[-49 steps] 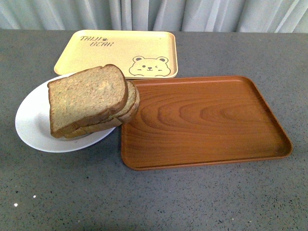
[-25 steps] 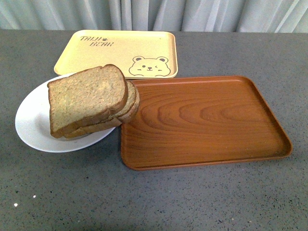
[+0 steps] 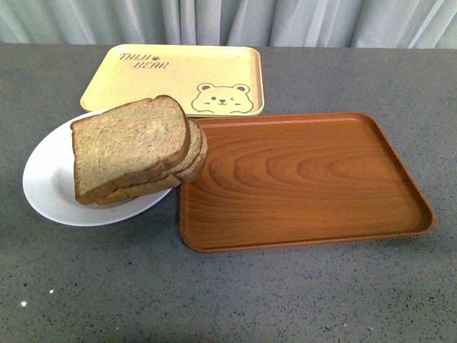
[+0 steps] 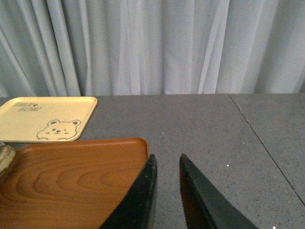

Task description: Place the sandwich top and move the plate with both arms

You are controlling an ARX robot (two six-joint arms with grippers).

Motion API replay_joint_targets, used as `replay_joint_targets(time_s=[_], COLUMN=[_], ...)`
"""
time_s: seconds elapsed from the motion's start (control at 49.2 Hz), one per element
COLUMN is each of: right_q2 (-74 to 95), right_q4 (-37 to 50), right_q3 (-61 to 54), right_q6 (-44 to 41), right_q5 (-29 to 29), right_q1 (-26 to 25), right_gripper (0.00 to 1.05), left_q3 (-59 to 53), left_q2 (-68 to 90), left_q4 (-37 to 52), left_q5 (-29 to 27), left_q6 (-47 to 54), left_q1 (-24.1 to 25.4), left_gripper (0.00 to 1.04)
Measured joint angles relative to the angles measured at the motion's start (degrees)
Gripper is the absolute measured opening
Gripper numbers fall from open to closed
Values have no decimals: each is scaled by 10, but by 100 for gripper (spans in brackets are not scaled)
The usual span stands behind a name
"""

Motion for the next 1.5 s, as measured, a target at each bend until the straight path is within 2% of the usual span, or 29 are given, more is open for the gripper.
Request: replay_joint_targets(time_s=[0.02, 0.061, 0.142, 0.163, 0.203, 0.264, 0.508, 0.549, 0.65, 0.915, 1.179, 1.504], right_q2=[0, 0, 0, 0, 0, -1, -1, -1, -1, -1, -1, -1], right_q4=[0, 0, 0, 0, 0, 0, -1, -1, -1, -1, -1, -1], right_q3=[0, 0, 0, 0, 0, 0, 0, 0, 0, 0, 0, 0], right_q6=[0, 0, 0, 0, 0, 0, 0, 0, 0, 0, 0, 0], right_q5=[0, 0, 0, -1, 0, 0, 1, 1, 1, 1, 1, 1], right_q1=[0, 0, 0, 0, 0, 0, 0, 0, 0, 0, 0, 0], right_gripper=[21, 27, 39, 43, 48, 59, 95, 97, 96, 96, 96, 96], left_q3=[0, 7, 63, 67, 80, 90, 121, 127, 141, 154, 163, 202], left_q2=[0, 13, 121, 140, 206, 278, 559, 607, 752, 980, 1065, 1117], left_q4=[0, -21, -118, -117, -97, -48, 183, 221, 316, 448, 521, 551], left_q5=[0, 40, 237, 247, 310, 336, 292, 282, 259, 224, 209, 195], left_q6=[0, -19, -124, -132, -190, -249, -384, -398, -426, -452, -504, -561], left_q1=[0, 10, 66, 69, 70, 65, 57, 57, 59, 60, 21, -11], left_gripper=[96, 96, 96, 96, 96, 96, 96, 96, 96, 96, 96, 96])
